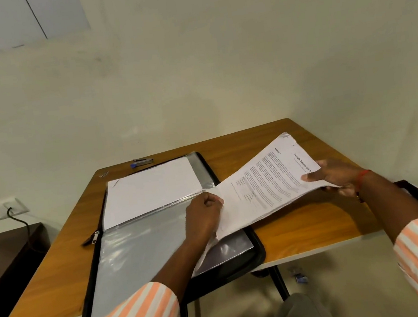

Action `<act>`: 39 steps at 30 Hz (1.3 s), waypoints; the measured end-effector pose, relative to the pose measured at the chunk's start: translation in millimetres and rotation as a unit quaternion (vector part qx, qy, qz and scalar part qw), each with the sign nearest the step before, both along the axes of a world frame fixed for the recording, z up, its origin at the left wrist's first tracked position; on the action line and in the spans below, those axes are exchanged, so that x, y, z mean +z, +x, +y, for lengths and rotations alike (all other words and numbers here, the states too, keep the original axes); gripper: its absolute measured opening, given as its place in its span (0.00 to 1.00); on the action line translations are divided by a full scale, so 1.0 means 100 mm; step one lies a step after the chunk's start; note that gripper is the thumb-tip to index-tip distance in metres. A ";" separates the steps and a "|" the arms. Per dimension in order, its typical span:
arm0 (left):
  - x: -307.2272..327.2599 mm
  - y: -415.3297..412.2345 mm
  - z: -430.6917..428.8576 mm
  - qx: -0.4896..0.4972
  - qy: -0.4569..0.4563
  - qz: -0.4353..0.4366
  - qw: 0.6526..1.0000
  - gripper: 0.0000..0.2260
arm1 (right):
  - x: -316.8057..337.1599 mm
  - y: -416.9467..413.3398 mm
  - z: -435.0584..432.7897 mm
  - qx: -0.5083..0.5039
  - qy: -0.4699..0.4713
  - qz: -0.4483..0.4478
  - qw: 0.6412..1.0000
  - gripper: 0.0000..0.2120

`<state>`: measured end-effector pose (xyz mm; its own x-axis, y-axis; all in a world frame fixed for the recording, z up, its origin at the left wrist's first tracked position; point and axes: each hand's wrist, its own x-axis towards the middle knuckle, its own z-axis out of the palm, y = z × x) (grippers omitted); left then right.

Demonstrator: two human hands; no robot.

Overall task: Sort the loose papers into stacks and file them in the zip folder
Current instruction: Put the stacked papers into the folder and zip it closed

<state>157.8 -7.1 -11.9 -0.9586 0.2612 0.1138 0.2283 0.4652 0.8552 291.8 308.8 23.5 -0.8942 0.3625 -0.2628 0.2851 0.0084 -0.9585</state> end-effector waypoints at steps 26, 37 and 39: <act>-0.08 0.29 -0.43 -0.077 -0.130 0.151 0.977 0.05 | -0.40 -0.71 -1.77 -0.059 0.281 0.047 0.957 0.07; -0.11 0.32 -0.68 -0.095 -0.122 0.165 0.974 0.05 | -0.52 -0.92 -1.98 -0.029 0.335 0.067 0.939 0.10; -0.11 0.32 -0.69 -0.097 -0.127 0.171 0.972 0.04 | -0.55 -1.00 -2.05 -0.003 0.362 0.046 0.931 0.12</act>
